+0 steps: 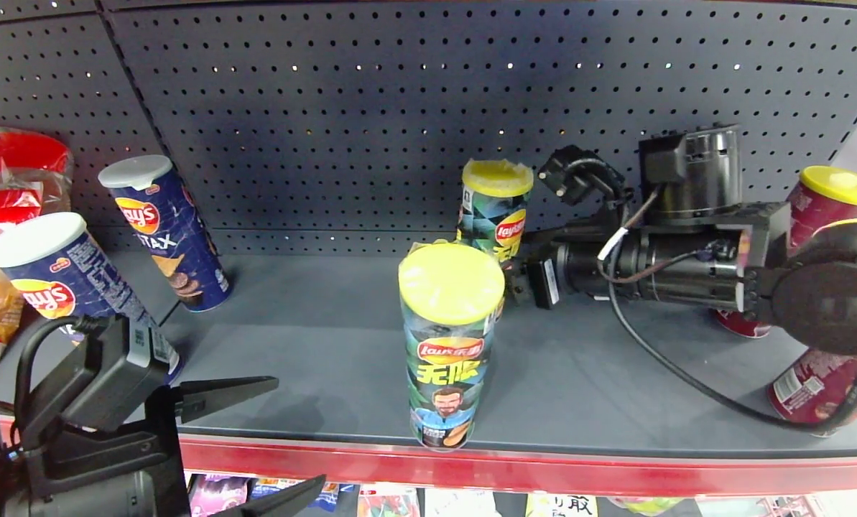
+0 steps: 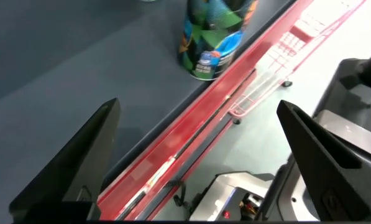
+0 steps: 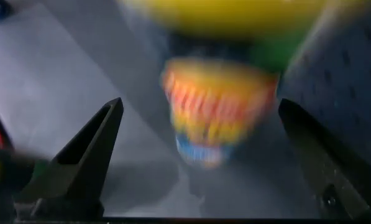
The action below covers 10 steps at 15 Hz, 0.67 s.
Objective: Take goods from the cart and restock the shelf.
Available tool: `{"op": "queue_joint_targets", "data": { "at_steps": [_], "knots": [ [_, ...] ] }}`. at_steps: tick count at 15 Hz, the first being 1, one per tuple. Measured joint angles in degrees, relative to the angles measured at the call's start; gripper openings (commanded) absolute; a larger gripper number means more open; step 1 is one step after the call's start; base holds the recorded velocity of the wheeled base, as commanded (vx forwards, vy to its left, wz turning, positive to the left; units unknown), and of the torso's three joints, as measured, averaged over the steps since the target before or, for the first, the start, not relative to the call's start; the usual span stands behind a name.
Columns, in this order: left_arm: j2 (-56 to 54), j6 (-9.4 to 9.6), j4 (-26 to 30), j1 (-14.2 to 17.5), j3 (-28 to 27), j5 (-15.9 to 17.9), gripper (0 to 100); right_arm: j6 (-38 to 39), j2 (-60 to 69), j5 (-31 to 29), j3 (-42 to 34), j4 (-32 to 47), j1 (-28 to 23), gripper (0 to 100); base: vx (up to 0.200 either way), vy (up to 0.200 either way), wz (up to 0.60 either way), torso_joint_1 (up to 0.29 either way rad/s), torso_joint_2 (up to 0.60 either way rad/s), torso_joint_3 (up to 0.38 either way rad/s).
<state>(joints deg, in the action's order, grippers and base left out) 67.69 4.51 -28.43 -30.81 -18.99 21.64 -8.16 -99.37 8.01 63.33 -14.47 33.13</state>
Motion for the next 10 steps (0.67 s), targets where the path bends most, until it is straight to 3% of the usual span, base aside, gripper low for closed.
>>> {"op": "queue_joint_targets", "data": {
  "at_steps": [5, 10],
  "knots": [
    [1.9, 0.05, 0.0, 2.1, -0.7, -2.4, 100, 2.1, 10.4, -4.0, -11.6, 0.0, -0.3, 100, 0.000, 0.000, 0.00, 0.000, 0.00, 0.000],
    [4.3, 0.35, 0.0, 2.4, -0.8, -2.5, 100, 2.1, 22.9, -4.3, -23.2, 0.0, 0.6, 100, 0.000, 0.000, 0.00, 0.000, 0.00, 0.000]
  ]
}}
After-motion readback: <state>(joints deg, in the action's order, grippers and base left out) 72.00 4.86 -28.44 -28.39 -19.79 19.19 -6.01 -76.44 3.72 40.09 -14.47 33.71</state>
